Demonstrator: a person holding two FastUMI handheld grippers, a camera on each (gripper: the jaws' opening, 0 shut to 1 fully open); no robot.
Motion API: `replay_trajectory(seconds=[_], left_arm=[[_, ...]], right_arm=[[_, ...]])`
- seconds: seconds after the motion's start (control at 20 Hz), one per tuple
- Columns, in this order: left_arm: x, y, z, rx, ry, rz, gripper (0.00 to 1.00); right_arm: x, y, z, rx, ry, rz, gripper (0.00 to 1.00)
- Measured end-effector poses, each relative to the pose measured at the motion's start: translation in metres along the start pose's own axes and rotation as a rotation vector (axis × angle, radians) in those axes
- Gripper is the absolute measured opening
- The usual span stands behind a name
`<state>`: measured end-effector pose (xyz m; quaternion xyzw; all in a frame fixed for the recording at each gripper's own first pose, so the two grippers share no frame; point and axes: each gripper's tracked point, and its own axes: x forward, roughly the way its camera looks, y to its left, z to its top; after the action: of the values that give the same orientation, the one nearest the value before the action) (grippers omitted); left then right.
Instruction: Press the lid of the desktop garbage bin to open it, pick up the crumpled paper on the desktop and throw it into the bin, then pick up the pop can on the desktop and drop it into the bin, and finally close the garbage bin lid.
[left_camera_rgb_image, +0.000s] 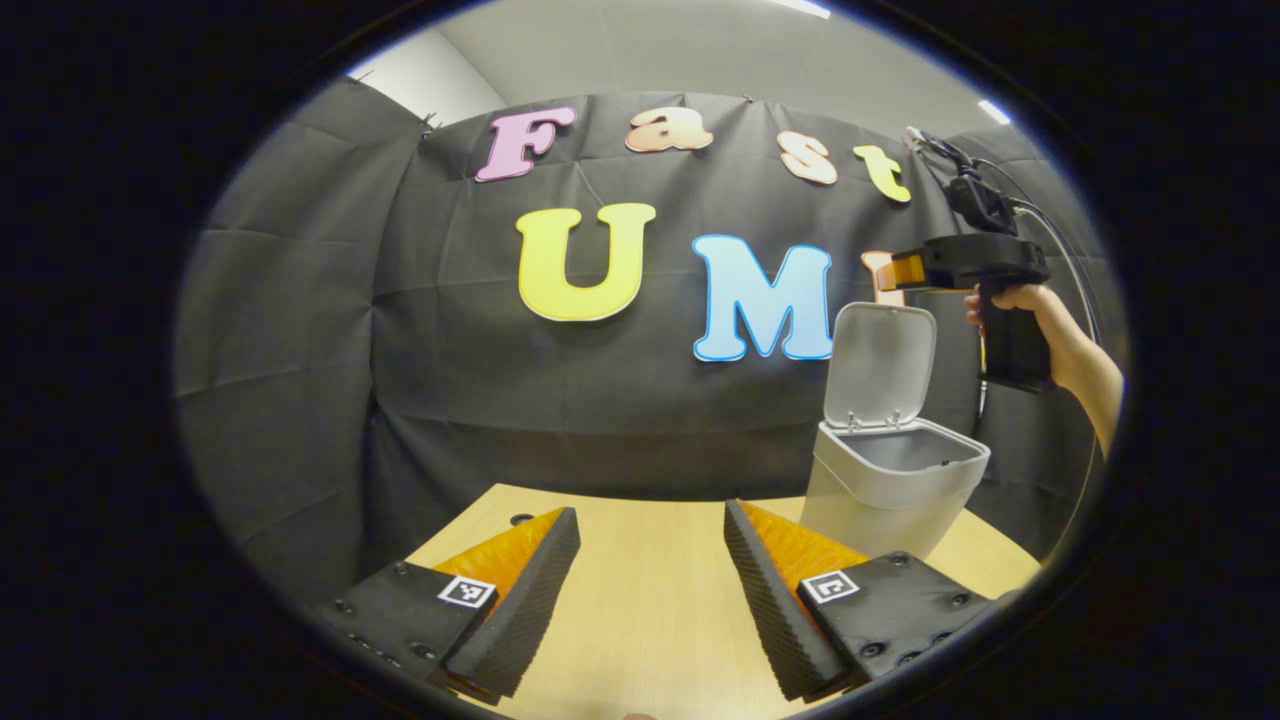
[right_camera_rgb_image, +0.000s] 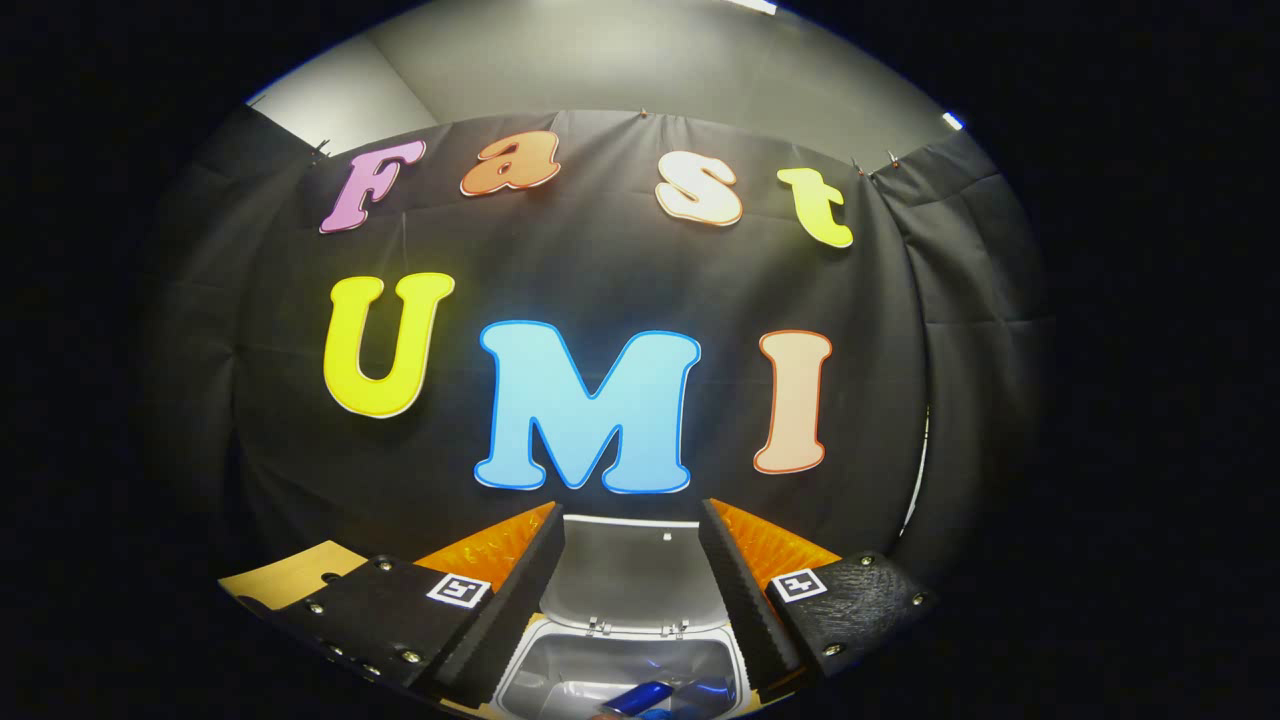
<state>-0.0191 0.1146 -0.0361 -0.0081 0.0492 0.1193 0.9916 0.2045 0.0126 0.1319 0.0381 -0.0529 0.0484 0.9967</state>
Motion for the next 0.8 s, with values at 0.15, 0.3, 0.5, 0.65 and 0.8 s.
replay_trajectory(seconds=[0.15, 0.3, 0.5, 0.65, 0.8], left_arm=[[-0.002, 0.005, 0.002, 0.005, -0.003, 0.012, 1.0], [-0.003, 0.007, 0.0, 0.001, 0.0, 0.018, 1.0], [-0.002, 0.007, -0.001, -0.001, 0.003, 0.023, 1.0], [-0.002, 0.008, -0.001, -0.006, 0.005, 0.024, 1.0], [-0.001, 0.008, -0.002, -0.007, 0.004, 0.023, 1.0]], right_arm=[[0.014, -0.011, -0.001, 0.007, 0.0, -0.038, 0.87], [0.03, -0.021, -0.007, 0.009, 0.005, -0.076, 0.87], [0.051, -0.027, -0.019, 0.021, 0.052, -0.099, 0.87], [0.055, -0.027, -0.02, 0.035, 0.057, -0.092, 0.87], [0.051, -0.026, -0.021, 0.033, 0.068, -0.081, 0.87]])
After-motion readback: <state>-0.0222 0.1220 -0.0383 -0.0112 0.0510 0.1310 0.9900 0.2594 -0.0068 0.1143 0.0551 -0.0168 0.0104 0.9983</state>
